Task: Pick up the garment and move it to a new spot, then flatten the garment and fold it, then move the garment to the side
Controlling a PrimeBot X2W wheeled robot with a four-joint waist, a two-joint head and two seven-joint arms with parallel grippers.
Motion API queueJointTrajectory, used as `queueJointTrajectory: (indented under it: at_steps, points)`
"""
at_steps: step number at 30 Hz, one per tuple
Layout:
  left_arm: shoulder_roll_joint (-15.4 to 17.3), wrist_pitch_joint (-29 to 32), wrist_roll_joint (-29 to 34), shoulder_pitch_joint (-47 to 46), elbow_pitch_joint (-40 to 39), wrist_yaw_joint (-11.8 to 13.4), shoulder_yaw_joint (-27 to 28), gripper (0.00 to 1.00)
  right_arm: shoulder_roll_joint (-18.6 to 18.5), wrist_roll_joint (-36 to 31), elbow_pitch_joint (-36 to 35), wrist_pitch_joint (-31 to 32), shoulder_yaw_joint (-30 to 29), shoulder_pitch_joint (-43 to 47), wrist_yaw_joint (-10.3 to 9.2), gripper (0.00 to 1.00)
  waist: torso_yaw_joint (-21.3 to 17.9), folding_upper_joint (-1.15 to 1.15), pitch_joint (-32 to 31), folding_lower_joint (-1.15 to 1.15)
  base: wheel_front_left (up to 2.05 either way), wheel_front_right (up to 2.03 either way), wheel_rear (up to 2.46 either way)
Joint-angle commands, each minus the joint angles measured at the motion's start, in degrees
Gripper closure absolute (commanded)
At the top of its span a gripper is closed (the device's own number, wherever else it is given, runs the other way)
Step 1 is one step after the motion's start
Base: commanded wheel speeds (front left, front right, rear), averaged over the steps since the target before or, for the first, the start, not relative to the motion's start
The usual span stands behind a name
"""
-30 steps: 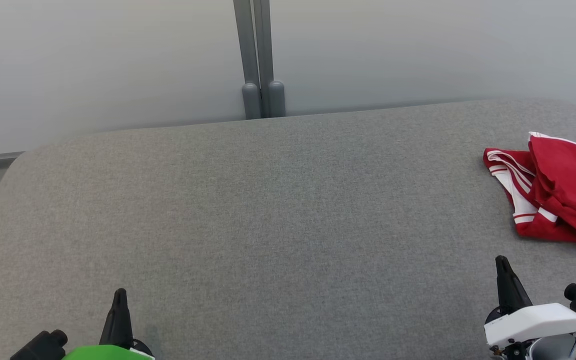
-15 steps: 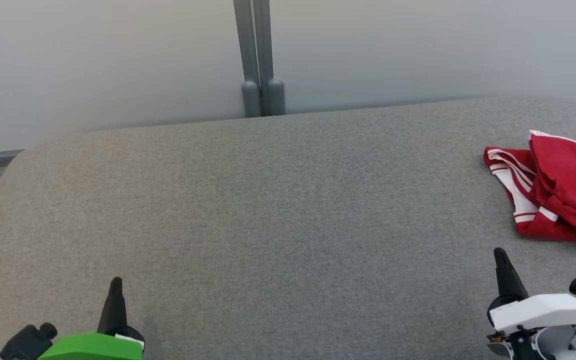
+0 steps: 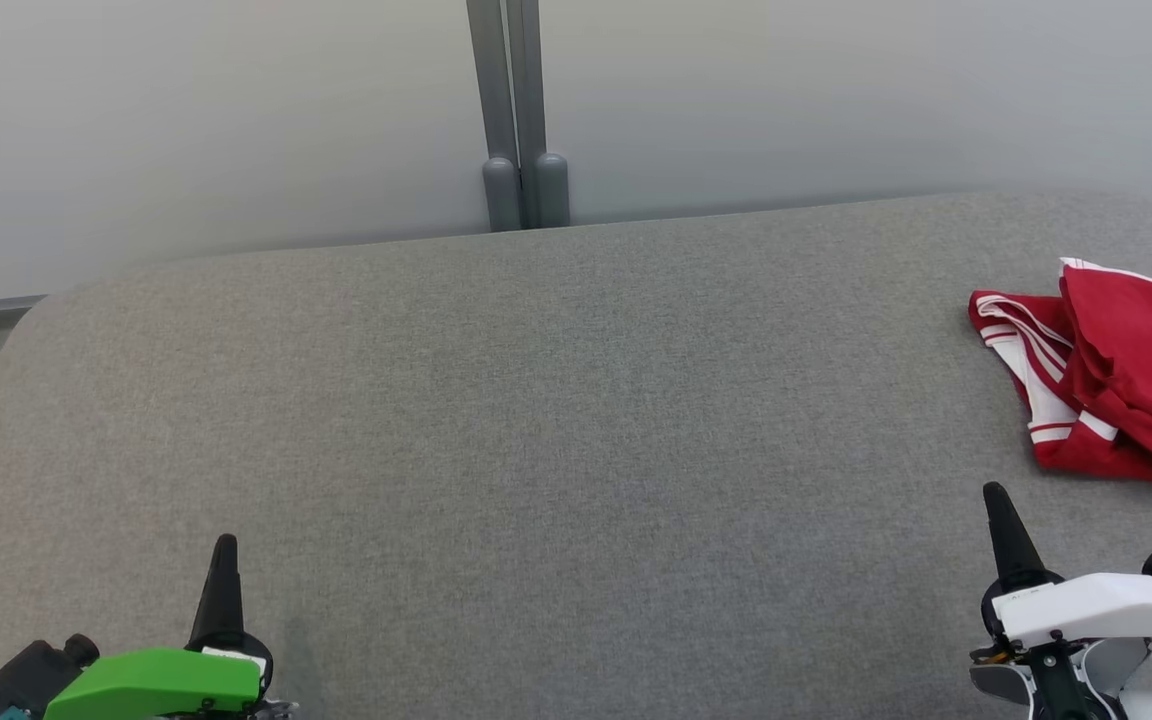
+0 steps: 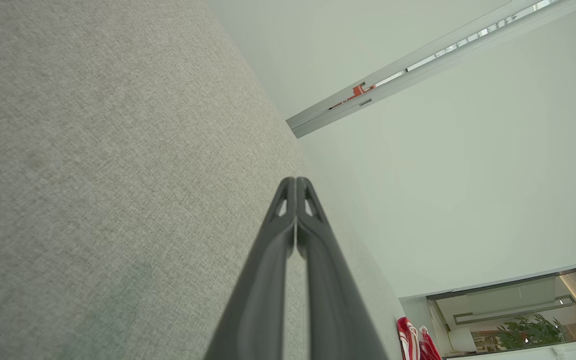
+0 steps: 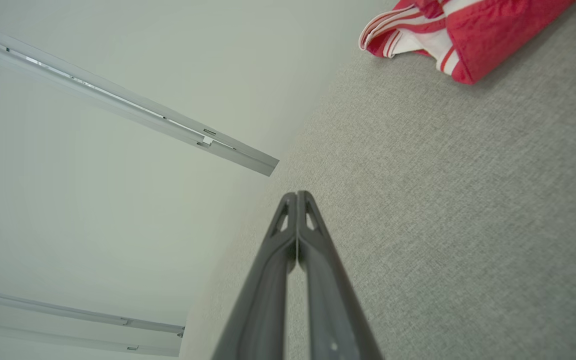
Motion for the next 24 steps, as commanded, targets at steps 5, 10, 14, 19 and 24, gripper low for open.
queueJointTrajectory:
  at_steps: [5,10,14,19,24]
  points:
    - [0.42,1.00,-3.63,-1.99,-0.70,-0.38,0.58,1.00,-0.19,4.24,-0.37,0.99,-0.27,-1.61,0.03,1.00,0.00,0.00,0.11,0.00,0.00,0.00,0.00]
    - [0.44,1.70,-6.28,-2.57,-0.75,-0.50,0.88,1.00,-0.15,7.16,-0.33,1.70,-0.34,-1.92,0.03,1.00,0.00,0.00,0.21,0.00,0.00,0.00,0.00]
    - [0.45,2.27,-8.26,-2.90,-0.76,-0.60,1.11,1.00,-0.12,9.49,-0.29,2.27,-0.40,-2.20,0.03,1.00,0.00,0.00,0.30,0.00,0.00,0.00,0.00]
    - [0.48,3.01,-10.76,-3.42,-0.80,-0.71,1.40,1.00,-0.07,12.46,-0.23,2.99,-0.46,-2.63,0.03,1.00,0.00,0.00,0.41,0.00,0.00,0.00,0.00]
    - [0.49,3.61,-13.14,-3.83,-0.81,-0.74,1.62,1.00,-0.04,15.05,-0.18,3.61,-0.53,-2.96,0.03,1.00,0.01,0.00,0.51,0.00,0.00,0.00,0.00]
